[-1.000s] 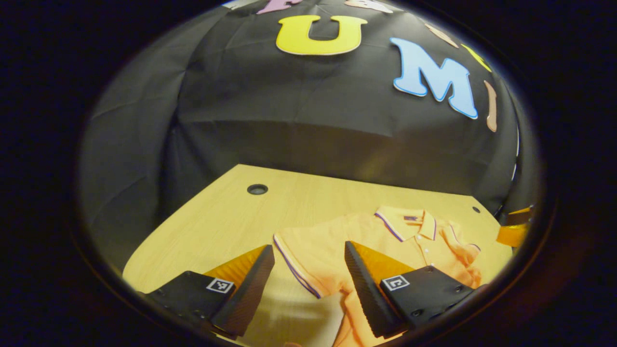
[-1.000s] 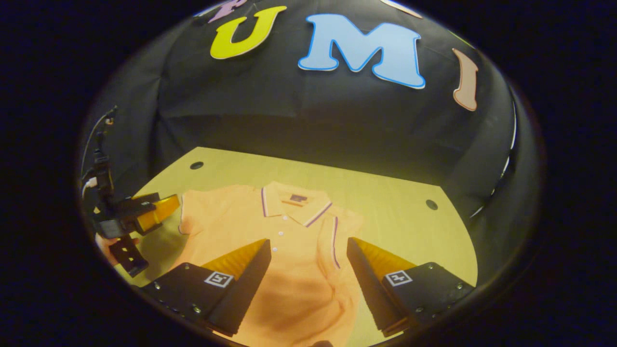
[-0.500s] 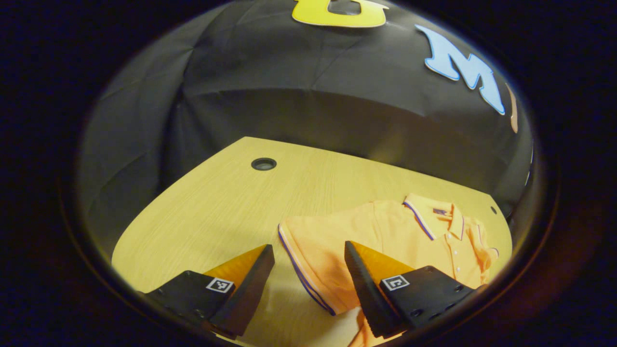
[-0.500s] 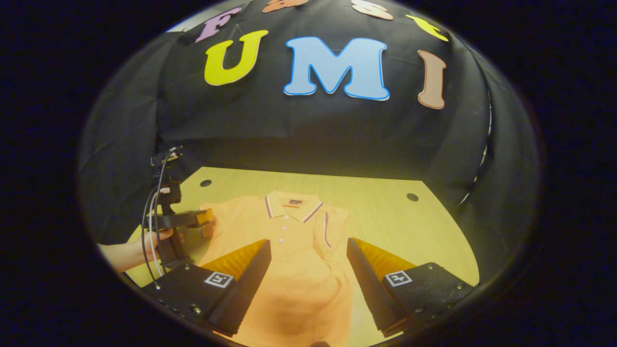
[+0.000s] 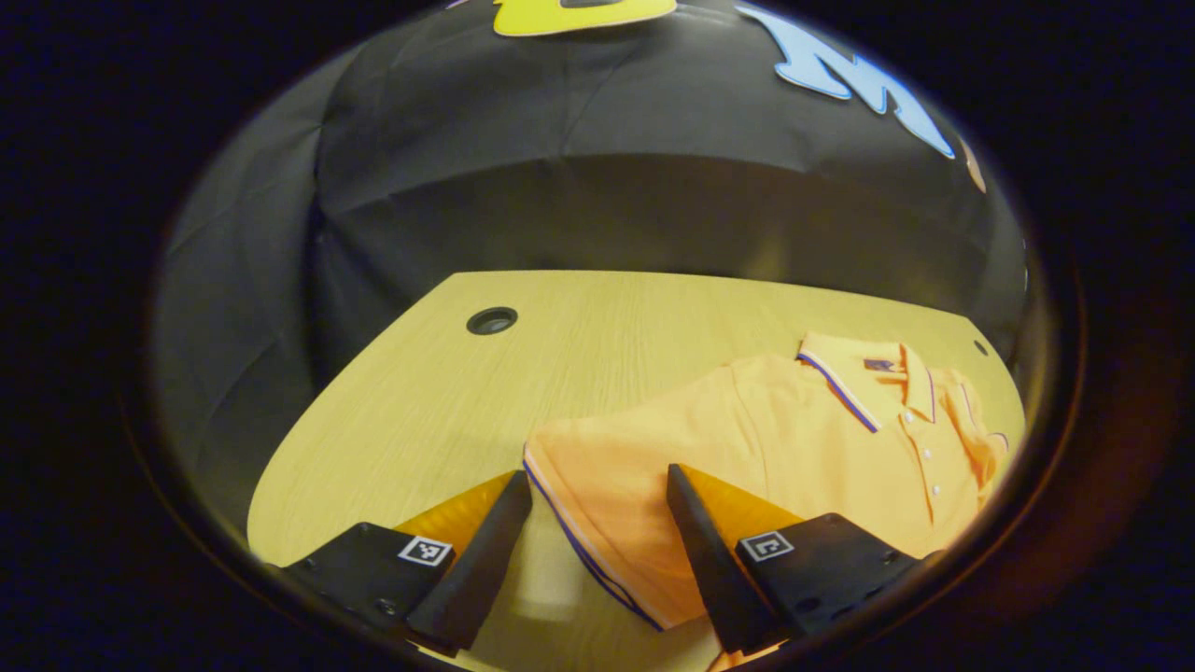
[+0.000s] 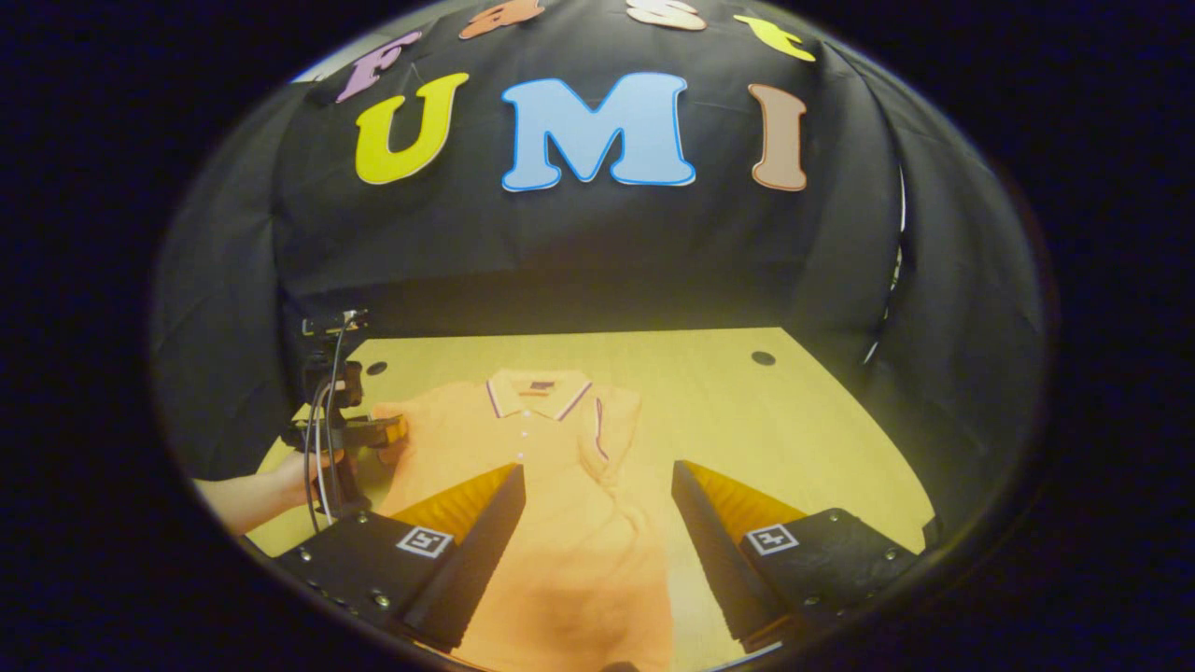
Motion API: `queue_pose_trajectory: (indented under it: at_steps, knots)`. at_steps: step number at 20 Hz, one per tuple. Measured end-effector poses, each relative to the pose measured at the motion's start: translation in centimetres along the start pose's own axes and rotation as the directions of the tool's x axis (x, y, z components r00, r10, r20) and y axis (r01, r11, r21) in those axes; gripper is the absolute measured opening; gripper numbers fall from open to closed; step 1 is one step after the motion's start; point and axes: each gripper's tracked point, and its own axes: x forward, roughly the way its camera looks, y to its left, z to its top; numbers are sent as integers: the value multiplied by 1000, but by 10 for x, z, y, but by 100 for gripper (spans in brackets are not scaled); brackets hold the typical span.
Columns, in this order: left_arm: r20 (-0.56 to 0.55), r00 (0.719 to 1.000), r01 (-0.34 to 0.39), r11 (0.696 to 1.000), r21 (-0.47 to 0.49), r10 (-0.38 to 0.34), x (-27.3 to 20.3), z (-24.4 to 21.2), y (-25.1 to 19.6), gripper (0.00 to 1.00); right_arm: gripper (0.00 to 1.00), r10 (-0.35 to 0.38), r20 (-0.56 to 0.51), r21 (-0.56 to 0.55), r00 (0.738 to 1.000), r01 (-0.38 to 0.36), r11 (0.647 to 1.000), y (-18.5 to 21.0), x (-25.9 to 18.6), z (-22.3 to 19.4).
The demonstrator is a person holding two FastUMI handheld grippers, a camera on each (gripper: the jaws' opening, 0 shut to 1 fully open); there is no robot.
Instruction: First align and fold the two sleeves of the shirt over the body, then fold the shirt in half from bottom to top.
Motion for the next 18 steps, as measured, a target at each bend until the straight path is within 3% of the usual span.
queue_pose_trajectory:
  at_steps: [2, 6, 7, 8, 9, 10, 14, 18]
  knots:
    - [1, 1000, 10, 1000, 6, -10, 2, 0, -4, 92, 99, 15, -4, -15, 1000, -15, 1000, 8, 0, -3]
    - [-4, 999, 47, 998, 35, -47, 3, -1, -16, 52, 98, 22, -4, -24, 1000, -22, 999, 10, -2, -4]
    - [-5, 999, 47, 998, 42, -46, 3, 0, -16, 32, 99, 21, -7, -15, 1000, -21, 1000, 9, -2, -5]
    - [-5, 999, 48, 997, 52, -47, 3, 0, -17, 22, 99, 18, -13, -4, 1000, -18, 1000, 7, -1, -9]
    - [-5, 999, 51, 997, 61, -50, 3, 0, -16, 20, 99, 15, -19, 8, 1000, -14, 1000, 5, -2, -11]
    - [-7, 999, 51, 997, 66, -50, 2, 1, -17, 10, 98, 12, -23, 18, 1000, -11, 1000, 3, -2, -13]
    - [63, 997, 45, 996, 73, -49, -11, 27, -24, 10, 98, -13, -38, 54, 999, 15, 998, -6, -3, -19]
    - [118, 988, 80, 989, 126, -95, -28, 49, -51, 10, 98, -19, -45, 90, 999, 23, 996, -4, -4, -23]
